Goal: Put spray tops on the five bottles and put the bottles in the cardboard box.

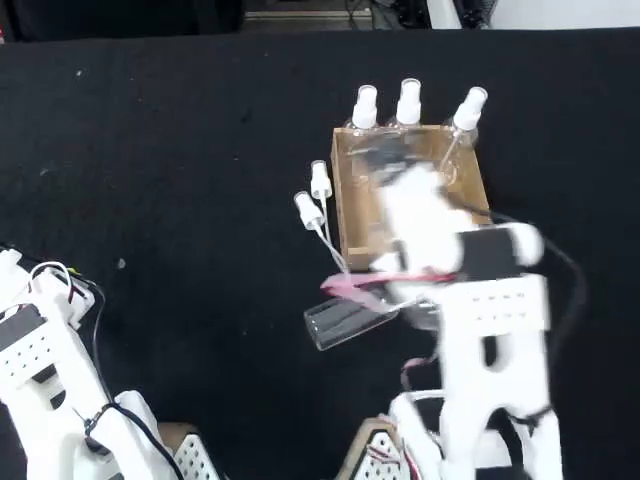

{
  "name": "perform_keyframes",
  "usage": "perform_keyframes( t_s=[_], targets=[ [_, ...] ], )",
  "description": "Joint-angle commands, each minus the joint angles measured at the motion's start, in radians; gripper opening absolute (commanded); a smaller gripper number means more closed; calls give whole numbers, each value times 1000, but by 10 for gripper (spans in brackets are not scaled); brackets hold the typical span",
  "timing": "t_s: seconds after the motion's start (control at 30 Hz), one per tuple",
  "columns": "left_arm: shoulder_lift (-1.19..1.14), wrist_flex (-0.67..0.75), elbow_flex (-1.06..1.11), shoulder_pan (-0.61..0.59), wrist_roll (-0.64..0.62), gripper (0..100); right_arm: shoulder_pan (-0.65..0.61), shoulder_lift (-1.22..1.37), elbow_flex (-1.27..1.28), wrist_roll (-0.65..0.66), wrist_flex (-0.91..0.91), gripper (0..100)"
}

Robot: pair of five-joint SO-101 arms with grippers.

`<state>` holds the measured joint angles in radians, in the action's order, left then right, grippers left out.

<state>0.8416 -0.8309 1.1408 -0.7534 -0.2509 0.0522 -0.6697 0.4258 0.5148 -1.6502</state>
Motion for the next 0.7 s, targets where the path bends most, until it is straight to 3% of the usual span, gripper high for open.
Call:
perform_keyframes(
  t_s=[0.0,0.13,0.23,0.37,0.67],
  targets=[
    [18,11,-51,13,-11,181,425,-30,39,158,94,36],
    [18,11,-48,47,-9,181,733,-13,182,224,384,36],
    [18,11,-45,70,-9,181,842,77,259,222,560,36],
    [18,11,-44,77,-9,181,873,286,213,187,634,36],
    [18,9,-42,73,-6,181,833,668,-36,-143,664,43]
  ],
)
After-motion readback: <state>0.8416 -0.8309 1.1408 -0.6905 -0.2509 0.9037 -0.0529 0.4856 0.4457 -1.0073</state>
